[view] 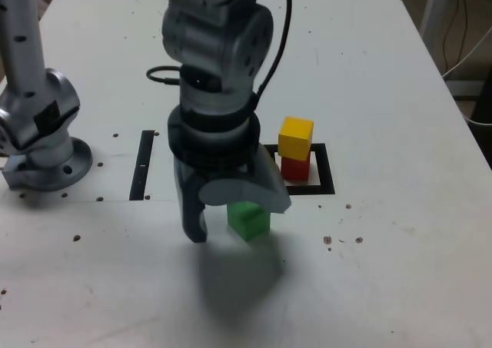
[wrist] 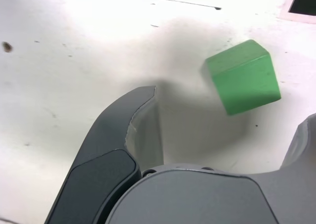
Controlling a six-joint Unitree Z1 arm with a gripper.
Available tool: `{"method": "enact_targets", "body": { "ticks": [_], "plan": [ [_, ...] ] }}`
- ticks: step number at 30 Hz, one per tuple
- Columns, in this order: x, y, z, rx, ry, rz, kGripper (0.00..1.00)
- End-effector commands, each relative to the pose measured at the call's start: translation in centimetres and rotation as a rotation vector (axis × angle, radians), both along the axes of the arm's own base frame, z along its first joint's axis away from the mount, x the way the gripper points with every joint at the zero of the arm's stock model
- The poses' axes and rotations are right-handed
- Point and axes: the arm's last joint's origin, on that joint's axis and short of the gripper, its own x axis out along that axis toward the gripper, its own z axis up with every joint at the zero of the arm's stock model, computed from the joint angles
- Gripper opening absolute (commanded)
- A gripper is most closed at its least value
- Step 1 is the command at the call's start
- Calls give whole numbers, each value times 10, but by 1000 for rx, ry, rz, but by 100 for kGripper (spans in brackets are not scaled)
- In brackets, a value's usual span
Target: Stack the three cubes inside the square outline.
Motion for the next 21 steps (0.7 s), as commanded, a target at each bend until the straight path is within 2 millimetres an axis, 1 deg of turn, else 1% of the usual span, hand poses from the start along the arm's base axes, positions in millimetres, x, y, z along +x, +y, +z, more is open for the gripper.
{"method": "enact_targets", "body": {
  "ticks": [1,4,12,21],
  "plan": [
    [4,-2,-5,11,-6,3,97],
    [10,-1,-11,23,-9,7,97],
    [21,9,-26,20,44,15,96],
    [30,18,-37,-5,84,0,78]
  ]
}}
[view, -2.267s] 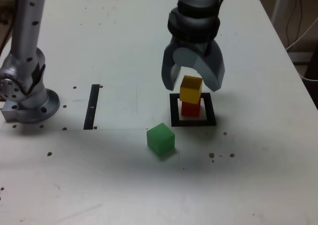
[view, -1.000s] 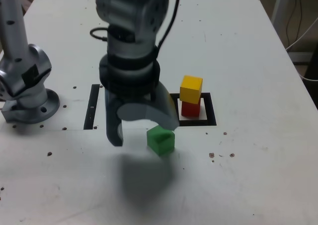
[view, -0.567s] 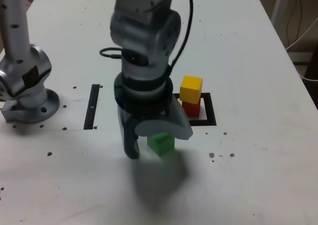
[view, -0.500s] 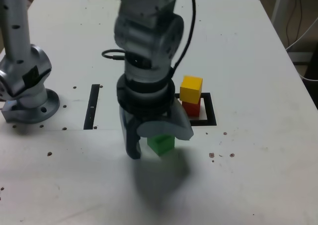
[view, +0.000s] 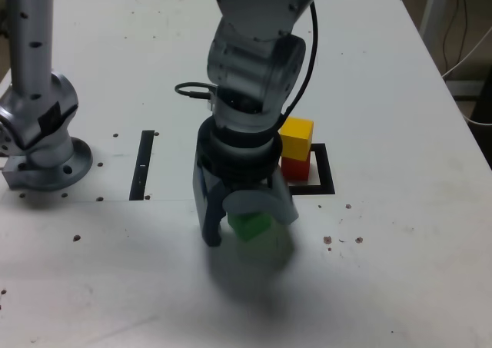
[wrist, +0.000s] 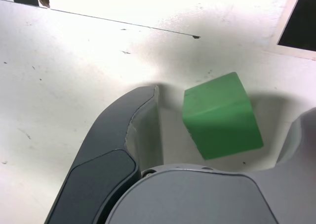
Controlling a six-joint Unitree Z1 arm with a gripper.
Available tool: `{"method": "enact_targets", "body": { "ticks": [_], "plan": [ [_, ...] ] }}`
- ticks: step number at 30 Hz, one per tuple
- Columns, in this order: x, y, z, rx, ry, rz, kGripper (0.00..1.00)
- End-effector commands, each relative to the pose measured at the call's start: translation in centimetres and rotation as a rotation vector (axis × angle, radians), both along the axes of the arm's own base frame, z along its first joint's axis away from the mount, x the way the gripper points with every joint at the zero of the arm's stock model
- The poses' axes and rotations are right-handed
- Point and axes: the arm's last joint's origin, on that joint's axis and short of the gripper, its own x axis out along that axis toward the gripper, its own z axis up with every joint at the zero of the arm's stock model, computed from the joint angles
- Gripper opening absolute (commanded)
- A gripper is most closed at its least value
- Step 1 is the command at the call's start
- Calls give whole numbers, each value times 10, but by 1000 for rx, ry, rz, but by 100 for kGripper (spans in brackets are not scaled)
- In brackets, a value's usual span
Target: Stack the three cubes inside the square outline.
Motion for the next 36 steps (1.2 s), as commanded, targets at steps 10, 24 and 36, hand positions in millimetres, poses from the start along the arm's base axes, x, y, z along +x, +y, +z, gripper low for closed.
{"method": "enact_targets", "body": {
  "ticks": [10,24,36],
  "plan": [
    [6,6,-7,-28,11,-33,62],
    [8,12,-10,-32,13,-38,43],
    [-1,11,13,-26,4,-63,24]
  ]
}}
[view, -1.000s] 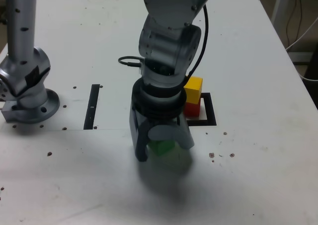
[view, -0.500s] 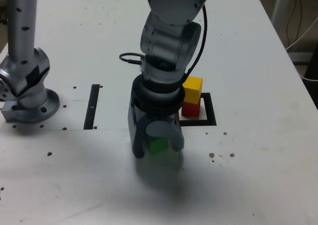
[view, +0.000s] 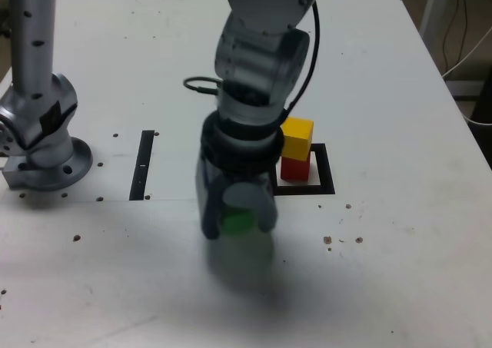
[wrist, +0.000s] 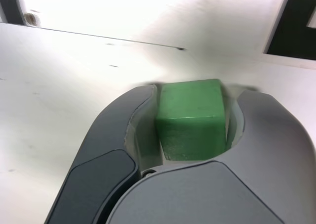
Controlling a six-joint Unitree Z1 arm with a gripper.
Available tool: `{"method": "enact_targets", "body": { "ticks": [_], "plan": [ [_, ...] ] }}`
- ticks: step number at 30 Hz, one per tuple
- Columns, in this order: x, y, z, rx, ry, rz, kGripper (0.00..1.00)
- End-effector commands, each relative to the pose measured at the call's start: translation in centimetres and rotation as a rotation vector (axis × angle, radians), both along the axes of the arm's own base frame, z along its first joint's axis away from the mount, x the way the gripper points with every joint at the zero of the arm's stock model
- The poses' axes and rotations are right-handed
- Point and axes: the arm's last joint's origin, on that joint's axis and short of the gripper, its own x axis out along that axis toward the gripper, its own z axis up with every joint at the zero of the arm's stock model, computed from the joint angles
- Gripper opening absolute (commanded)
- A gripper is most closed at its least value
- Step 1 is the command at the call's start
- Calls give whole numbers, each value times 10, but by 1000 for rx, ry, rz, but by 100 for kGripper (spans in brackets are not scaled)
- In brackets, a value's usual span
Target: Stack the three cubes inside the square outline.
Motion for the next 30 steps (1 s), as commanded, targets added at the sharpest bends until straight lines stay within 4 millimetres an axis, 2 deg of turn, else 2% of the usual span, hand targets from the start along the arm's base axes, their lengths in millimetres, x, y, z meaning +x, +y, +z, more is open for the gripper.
{"method": "enact_targets", "body": {
  "ticks": [1,5,11,14,18,22,30],
  "plan": [
    [-5,0,17,-7,-18,-17,24],
    [-13,5,41,18,-35,-49,24],
    [-26,23,93,60,-57,-147,24],
    [-27,36,118,46,-67,-230,24],
    [-23,53,142,21,-94,-295,24],
    [-12,66,151,6,-115,-282,24],
    [25,79,138,-12,-86,-272,24]
  ]
}}
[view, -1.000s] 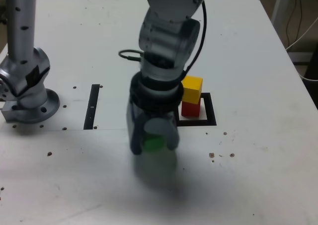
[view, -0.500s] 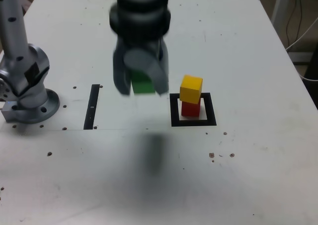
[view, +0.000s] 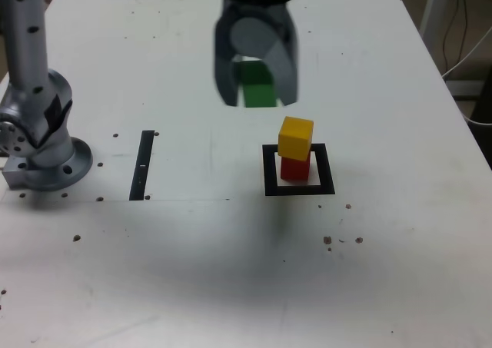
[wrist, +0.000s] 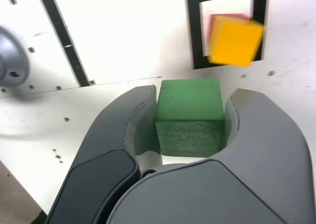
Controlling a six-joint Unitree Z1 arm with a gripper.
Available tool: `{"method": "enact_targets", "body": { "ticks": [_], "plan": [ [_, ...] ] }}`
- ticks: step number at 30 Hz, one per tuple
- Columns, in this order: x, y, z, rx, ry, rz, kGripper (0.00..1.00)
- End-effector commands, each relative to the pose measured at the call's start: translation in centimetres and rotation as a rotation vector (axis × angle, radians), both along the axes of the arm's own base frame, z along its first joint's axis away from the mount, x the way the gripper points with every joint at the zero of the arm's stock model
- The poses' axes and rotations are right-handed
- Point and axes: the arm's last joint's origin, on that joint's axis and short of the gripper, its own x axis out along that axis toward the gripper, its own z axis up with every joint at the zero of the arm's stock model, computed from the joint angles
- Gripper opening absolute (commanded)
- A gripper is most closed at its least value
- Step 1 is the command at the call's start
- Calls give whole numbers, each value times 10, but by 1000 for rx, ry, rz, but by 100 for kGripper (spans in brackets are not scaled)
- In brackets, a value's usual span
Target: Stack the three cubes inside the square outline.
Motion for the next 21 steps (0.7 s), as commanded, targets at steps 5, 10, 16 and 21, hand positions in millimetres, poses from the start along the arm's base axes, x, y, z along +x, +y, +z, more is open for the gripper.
{"method": "enact_targets", "body": {
  "ticks": [5,10,16,21],
  "plan": [
    [25,8,-14,-12,33,-51,24],
    [36,15,-25,-25,61,-86,24],
    [42,20,-34,-23,80,-106,24],
    [50,26,-46,-24,105,-117,24]
  ]
}}
